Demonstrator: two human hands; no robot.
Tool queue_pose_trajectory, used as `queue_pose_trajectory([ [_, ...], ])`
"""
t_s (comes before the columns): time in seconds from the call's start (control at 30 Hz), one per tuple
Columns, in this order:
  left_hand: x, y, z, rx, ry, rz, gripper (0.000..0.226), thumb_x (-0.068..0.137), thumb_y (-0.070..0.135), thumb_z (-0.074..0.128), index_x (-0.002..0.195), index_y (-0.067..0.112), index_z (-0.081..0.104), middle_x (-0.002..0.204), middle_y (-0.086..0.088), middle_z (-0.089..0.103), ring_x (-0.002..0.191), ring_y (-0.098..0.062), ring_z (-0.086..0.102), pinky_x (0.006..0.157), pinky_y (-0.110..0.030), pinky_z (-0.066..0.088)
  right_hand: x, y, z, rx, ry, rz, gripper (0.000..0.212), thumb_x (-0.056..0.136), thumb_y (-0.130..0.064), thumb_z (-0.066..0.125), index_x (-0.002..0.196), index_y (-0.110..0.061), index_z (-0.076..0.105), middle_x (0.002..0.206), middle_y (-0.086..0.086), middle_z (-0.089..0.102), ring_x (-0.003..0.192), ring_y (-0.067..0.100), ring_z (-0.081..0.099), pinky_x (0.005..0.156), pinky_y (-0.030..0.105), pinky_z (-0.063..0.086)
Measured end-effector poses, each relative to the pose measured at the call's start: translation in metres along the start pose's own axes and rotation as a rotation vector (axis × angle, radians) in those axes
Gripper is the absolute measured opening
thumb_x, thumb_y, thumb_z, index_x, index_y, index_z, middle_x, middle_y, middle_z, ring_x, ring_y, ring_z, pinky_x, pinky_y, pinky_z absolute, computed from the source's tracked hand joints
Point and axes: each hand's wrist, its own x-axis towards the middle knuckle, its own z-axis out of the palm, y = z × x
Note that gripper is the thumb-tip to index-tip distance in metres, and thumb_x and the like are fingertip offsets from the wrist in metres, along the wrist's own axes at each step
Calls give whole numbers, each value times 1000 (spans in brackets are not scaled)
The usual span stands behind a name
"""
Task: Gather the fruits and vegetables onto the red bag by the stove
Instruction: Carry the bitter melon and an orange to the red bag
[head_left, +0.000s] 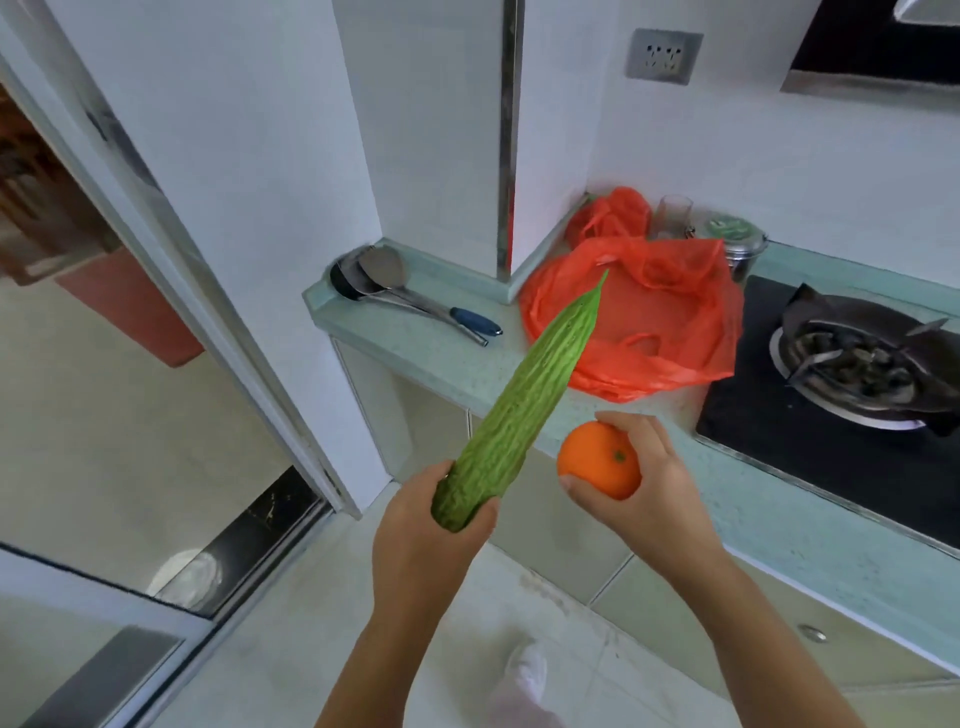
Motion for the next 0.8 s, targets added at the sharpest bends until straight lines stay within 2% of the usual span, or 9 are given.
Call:
queue_pose_trajectory([
  [0.17,90,32,35,47,-91,82,32,70,38,72,97,37,54,81,16,57,77,-3,54,65,-22,46,75,17,-19,32,122,-11,59,64,-24,81,115,-24,50,106,-8,46,95,-15,41,73,-2,31],
  [0.3,134,48,68,33,-129,134,35,70,39,72,101,33,57,87,14,59,81,-4,55,70,-26,47,112,36,-40,11,198,43,61,65,-28,80,118,-24,50,108,-10,45,97,-16,40,72,1,34],
  [0.4,152,50,87,36,-180,164,34,70,39,72,101,31,59,84,13,60,79,-4,56,69,-29,50,126,46,-47,-1,192,99,62,67,-32,78,120,-28,47,111,-12,42,96,-17,38,68,4,36],
  [0.6,192,48,121,87,-259,177,29,70,42,70,94,30,60,76,10,60,72,-5,56,62,-30,48,144,68,-53,-9,195,195,62,68,-34,77,121,-28,46,110,-13,41,91,-3,44,68,9,36],
  [0.67,208,51,132,109,-283,202,27,71,40,71,93,31,59,74,12,58,70,-2,54,59,-25,45,151,76,-56,-15,204,237,62,68,-34,77,122,-27,45,113,-13,40,93,4,43,70,12,35],
  [0.8,243,58,162,168,-341,234,32,75,42,68,102,27,59,75,16,53,70,-4,52,57,-21,40,174,91,-61,-42,242,299,62,69,-37,75,122,-27,45,114,-12,39,98,9,43,78,23,35],
])
